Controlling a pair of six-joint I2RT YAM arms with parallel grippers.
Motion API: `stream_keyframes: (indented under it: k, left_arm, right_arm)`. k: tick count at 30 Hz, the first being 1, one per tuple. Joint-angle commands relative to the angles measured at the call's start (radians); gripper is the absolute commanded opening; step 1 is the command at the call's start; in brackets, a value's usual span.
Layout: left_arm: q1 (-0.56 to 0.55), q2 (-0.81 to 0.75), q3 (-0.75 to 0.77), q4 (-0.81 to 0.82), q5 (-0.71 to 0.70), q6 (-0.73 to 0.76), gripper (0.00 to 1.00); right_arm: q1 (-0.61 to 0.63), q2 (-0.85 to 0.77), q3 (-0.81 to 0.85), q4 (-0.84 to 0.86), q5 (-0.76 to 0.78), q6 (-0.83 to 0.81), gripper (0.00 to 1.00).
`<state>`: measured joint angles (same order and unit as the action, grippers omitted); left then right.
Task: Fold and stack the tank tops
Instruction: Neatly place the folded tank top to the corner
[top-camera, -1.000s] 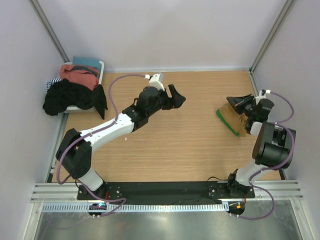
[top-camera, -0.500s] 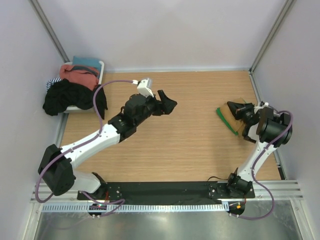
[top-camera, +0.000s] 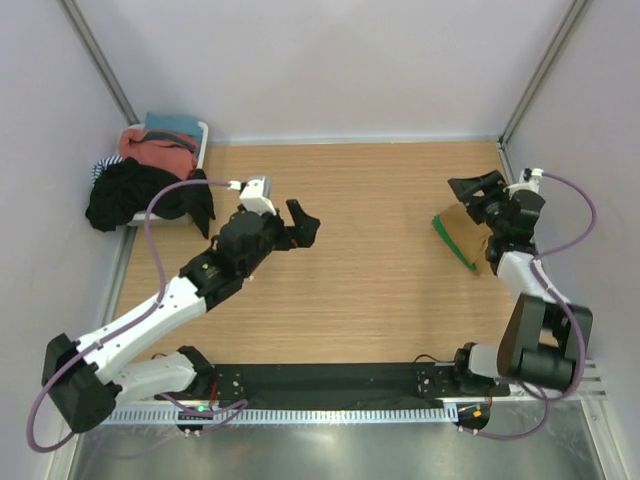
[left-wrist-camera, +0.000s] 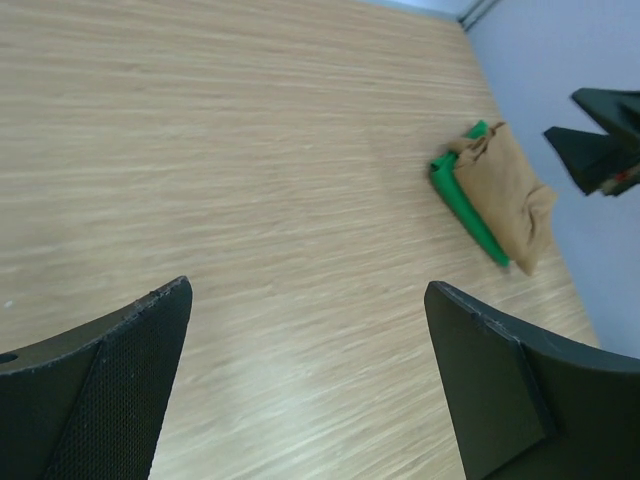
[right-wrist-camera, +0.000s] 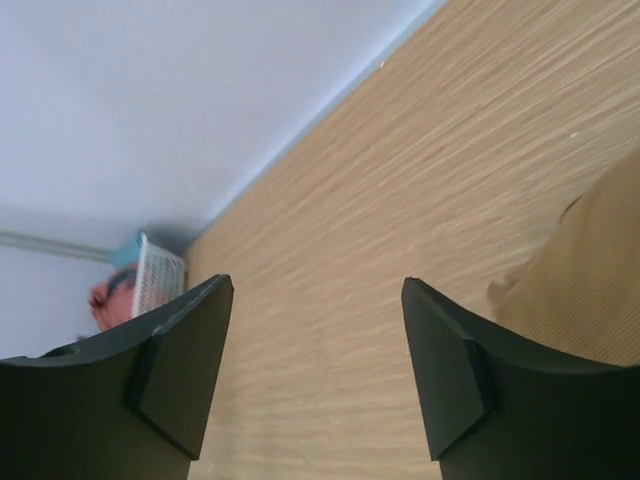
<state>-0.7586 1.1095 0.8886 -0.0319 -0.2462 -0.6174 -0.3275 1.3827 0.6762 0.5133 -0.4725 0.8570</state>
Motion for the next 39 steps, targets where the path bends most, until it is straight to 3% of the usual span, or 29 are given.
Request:
stream_keyframes:
  k: [1,2,5,7,14,20,28,39]
  left_arm:
    - [0.004,-0.106,-0.071,-0.079,-0.105,0.035,0.99]
    - [0.004,-0.169,-0.121,-0.076,-0.107,0.035,1.0]
    - [0.004,-0.279,-0.209,-0.074,-0.105,0.036,1.0]
    - [0.004,-0.33,-0.265,-0.074,-0.096,0.035,1.0]
    - [0.002,-0.49,-0.482,-0.01,-0.044,0.068,1.0]
    - [0.002,-0.602,-0.579,-0.023,-0.05,0.11,1.0]
    - [0.002,-0.643,-0.639,0.027,-0.035,0.127,1.0]
    - [0.004,-0.603,-0.64,0.052,-0.03,0.128,1.0]
  right_arm:
    - [0.122,-0.213,0.023,-0.323,0.228,-0.239,0.77]
    - [0.177,-0.25,0.023,-0.388,0.308,-0.274,0.88]
    - [0.263,-0.376,0.011,-0.482,0.504,-0.297,0.96]
    - [0.283,-0.424,-0.032,-0.486,0.499,-0.314,0.98]
    - [0.327,-0.543,-0.231,-0.507,0.31,-0.309,0.98]
    - [0.383,-0.697,-0.429,-0.406,0.258,-0.314,1.0]
    - [0.389,-0.859,-0.469,-0.456,0.29,-0.317,1.0]
    - [0.387,-0.857,-0.465,-0.478,0.334,-0.306,1.0]
